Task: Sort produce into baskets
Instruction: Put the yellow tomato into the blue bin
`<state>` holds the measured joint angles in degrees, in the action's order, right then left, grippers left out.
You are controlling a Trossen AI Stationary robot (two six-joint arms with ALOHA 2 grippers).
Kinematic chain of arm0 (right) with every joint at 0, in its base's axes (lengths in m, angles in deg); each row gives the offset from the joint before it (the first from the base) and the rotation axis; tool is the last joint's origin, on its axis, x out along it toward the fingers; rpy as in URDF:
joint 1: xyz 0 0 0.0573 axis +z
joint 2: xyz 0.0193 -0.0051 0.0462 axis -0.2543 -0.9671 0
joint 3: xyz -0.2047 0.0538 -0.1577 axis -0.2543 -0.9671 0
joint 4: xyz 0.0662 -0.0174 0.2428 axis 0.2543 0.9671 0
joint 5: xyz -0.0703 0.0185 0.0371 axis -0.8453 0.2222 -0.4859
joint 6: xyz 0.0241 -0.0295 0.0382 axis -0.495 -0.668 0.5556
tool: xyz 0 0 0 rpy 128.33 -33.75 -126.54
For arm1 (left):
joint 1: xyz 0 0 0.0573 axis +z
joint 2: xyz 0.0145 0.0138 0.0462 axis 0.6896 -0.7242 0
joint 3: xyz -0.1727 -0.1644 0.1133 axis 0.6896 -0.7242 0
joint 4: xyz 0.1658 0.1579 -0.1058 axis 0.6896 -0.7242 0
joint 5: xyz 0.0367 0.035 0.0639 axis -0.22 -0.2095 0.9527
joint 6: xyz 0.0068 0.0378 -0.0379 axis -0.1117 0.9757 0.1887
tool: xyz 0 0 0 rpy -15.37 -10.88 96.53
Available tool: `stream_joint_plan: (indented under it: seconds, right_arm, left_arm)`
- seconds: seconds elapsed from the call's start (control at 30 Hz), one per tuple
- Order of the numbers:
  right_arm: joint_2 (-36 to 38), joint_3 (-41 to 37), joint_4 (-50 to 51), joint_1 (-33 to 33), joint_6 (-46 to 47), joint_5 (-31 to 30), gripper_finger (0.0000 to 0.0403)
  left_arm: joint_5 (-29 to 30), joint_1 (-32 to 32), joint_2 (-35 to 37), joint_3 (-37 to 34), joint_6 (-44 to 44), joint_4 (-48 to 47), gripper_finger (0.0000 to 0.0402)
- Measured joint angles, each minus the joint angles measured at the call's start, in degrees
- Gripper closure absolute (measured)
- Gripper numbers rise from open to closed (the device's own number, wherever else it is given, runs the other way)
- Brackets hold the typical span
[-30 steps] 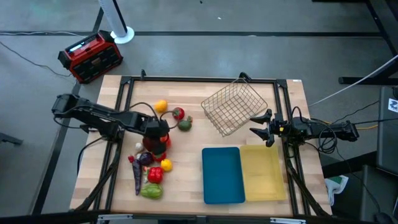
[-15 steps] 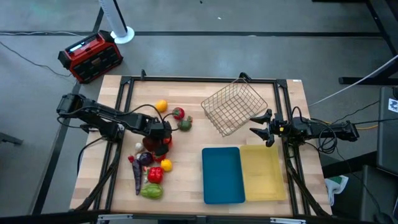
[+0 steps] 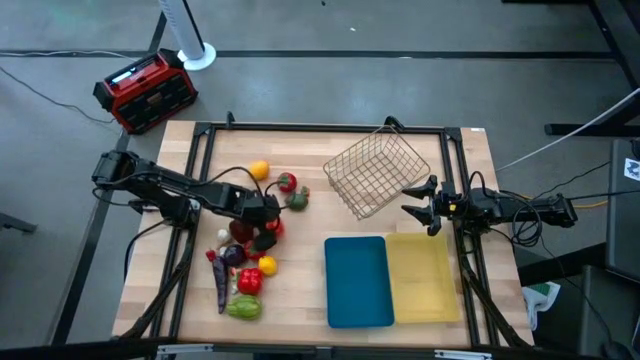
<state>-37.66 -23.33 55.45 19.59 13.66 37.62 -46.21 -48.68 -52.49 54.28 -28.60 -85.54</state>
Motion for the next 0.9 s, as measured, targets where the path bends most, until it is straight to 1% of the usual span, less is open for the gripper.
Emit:
stream_joint_plan:
  seconds: [0.17,0.27,0.4,0.6,0.77,0.9]
  right_arm:
    - [0.0,0.0,0.0,0.0,0.0,0.0,0.0134]
    - [0.0,0.0,0.0,0.0,0.0,0.0,0.0134]
    - [0.0,0.0,0.0,0.0,0.0,0.0,0.0134]
    - [0.0,0.0,0.0,0.0,0.0,0.0,0.0134]
    - [0.0,0.0,0.0,0.0,0.0,0.0,0.0134]
    - [0.0,0.0,0.0,0.0,0.0,0.0,0.0134]
  left_arm:
    - [0.0,0.0,0.1,3.2,-0.2,1.3,0.0048]
    - [0.0,0.0,0.2,4.6,-0.2,6.2,0.0048]
    - [0.1,-0.1,0.2,5.0,-1.5,16.9,0.0048]
    - [0.5,-0.6,-1.1,5.0,-7.0,33.4,0.0048]
    - [0.9,-3.4,-6.9,5.1,-7.3,47.3,0.0048]
    - [0.9,-6.4,-12.9,5.1,-7.4,55.7,0.0048]
